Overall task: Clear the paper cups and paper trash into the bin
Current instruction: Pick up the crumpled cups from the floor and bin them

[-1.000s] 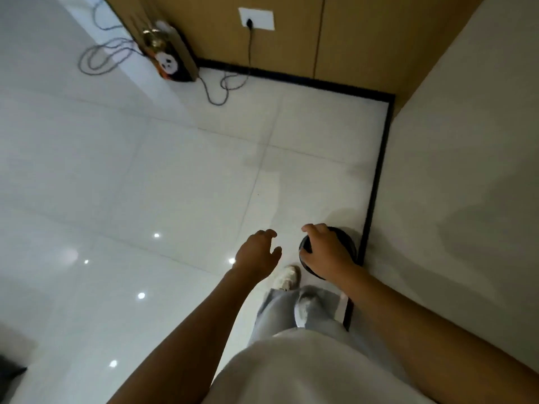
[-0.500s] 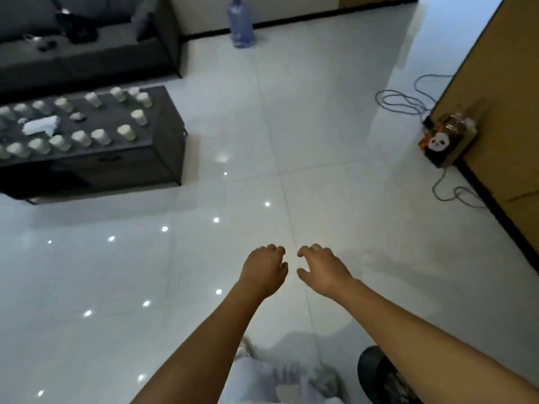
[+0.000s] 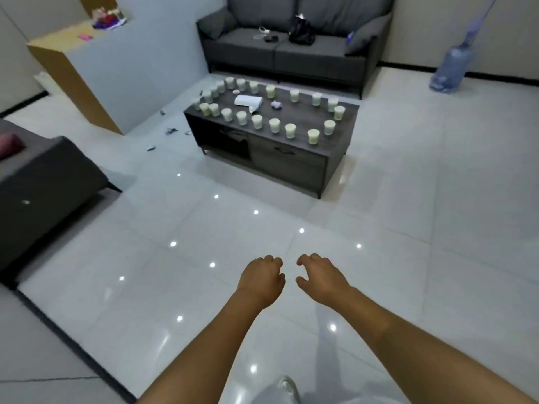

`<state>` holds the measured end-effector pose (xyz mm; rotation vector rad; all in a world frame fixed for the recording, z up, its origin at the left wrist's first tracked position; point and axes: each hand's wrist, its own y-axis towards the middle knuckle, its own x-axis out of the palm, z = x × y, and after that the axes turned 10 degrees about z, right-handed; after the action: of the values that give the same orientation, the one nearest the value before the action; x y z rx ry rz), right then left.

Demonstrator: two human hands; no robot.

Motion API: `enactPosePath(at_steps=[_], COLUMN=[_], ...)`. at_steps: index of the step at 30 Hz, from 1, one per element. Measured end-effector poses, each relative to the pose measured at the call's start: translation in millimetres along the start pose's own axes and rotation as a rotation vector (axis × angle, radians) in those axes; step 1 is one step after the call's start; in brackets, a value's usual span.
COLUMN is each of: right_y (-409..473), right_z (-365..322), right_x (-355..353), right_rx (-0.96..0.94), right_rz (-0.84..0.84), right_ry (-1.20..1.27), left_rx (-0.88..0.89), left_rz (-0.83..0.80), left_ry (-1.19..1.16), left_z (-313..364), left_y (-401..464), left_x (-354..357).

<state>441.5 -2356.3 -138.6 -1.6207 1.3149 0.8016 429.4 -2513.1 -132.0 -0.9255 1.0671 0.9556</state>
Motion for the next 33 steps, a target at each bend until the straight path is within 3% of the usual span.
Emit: enactPosePath(at_steps=[8,24,33], right_y=[162,575,798], right_z=[-124,-321,-465], right_x=[16,-2,34], right_rx=[-0.219,-0.433,-0.457], right_rz=[-0.107,-0.225,-0.246], right_ry=[-0.064,-0.157,-0.167], left_rx=[-0.294,-0.637,-0.695], left_rz=[0.027,0.115,0.129], left_ry=[-0.138,-0.243,-0.287], left_z=[-151,-432,-645], left_y=[63,346,499], left_x=[-44,-157,-203])
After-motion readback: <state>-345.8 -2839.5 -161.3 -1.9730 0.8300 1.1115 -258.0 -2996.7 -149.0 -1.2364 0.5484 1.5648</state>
